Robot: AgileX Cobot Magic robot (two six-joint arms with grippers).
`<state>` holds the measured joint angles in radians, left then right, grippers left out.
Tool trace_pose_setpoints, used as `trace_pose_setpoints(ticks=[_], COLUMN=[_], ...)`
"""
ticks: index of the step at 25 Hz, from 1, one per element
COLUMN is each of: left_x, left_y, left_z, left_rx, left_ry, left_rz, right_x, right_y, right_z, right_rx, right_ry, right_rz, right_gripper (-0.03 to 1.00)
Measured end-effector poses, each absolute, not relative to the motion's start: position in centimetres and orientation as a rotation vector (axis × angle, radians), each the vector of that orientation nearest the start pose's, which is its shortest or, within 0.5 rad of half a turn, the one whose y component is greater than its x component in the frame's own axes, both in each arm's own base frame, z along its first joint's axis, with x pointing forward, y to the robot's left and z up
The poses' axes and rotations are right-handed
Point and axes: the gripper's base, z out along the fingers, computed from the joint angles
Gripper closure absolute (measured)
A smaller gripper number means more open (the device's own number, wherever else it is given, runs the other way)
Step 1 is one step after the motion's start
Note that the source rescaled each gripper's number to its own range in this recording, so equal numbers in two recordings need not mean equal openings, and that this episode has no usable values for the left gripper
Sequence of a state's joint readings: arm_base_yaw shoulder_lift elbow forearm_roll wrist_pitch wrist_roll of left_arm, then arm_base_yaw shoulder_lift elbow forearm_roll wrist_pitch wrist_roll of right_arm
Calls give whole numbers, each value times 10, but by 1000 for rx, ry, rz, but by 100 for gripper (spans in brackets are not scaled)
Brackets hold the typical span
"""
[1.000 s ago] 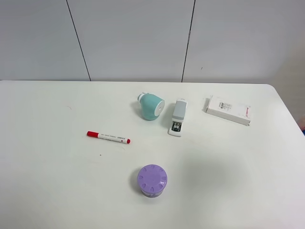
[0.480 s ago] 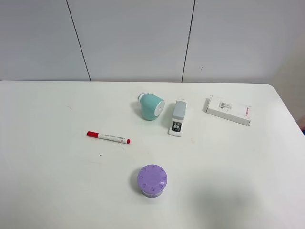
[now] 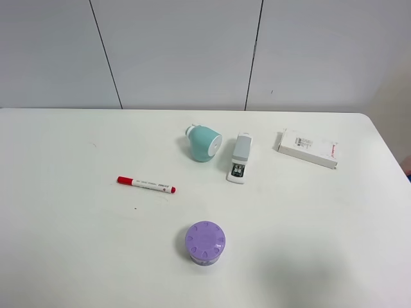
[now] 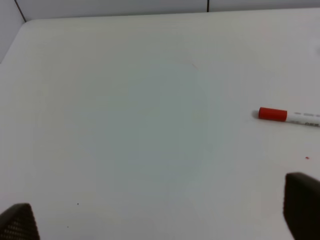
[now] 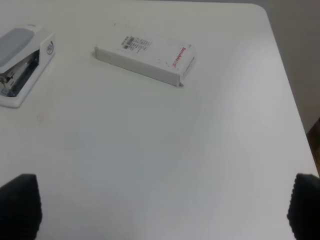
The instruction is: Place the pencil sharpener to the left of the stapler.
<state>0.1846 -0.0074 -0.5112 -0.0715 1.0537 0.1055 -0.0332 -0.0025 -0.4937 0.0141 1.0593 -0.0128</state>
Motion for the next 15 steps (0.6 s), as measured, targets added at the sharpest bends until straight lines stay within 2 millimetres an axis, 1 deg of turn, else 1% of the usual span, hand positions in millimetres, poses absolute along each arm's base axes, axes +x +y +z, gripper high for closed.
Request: trace_pose_setpoints(ticks=[15], left_x=[-6], left_y=[-7], left_z=[281], left_rx=[-76], left_ry=[2017], left_rz=[99], right_x=[-4], right_y=[1], right_z=[276], right_rx=[20], right_ry=[2047], right_rz=[-12], right_gripper=[-3])
